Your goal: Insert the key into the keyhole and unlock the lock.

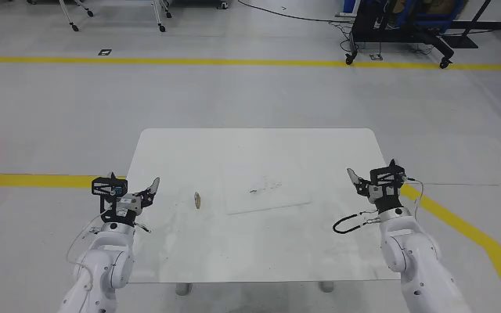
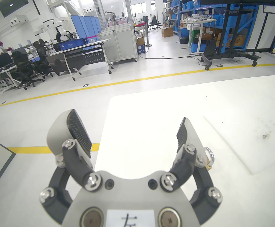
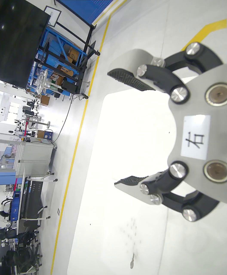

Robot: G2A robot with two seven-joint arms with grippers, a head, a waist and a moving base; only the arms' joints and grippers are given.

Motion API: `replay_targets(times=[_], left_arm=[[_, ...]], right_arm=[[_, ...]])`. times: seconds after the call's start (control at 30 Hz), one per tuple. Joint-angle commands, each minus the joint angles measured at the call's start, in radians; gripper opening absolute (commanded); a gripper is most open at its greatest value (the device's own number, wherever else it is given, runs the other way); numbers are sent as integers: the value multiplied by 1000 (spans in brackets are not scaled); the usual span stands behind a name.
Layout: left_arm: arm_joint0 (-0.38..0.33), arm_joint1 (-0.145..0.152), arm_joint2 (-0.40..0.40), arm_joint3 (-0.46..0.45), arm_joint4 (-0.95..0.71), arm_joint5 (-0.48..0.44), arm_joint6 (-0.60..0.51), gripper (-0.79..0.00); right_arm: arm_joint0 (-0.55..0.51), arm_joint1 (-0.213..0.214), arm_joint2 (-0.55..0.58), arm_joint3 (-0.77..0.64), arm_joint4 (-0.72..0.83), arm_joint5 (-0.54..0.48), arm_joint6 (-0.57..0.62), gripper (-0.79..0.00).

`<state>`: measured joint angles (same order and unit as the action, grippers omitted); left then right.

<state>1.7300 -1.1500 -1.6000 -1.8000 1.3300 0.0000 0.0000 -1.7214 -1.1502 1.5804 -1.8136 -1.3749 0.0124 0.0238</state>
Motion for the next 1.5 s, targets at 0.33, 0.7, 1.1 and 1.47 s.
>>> replay_targets(times=[0.33,0.7,1.1,1.47], left_arm=[[0,0,0,0,0,0,0,0],[0,0,0,0,0,0,0,0],[0,0,0,0,0,0,0,0],[0,0,0,0,0,0,0,0]], right_arm=[[217,-31,-338,83,-223,-132,164,0],[364,-67,-514,196,-237,-172,298,0],[380,-69,-529,215,-237,-229,295,0],[774,-86,-650,698,-196,-963,-35,-336]])
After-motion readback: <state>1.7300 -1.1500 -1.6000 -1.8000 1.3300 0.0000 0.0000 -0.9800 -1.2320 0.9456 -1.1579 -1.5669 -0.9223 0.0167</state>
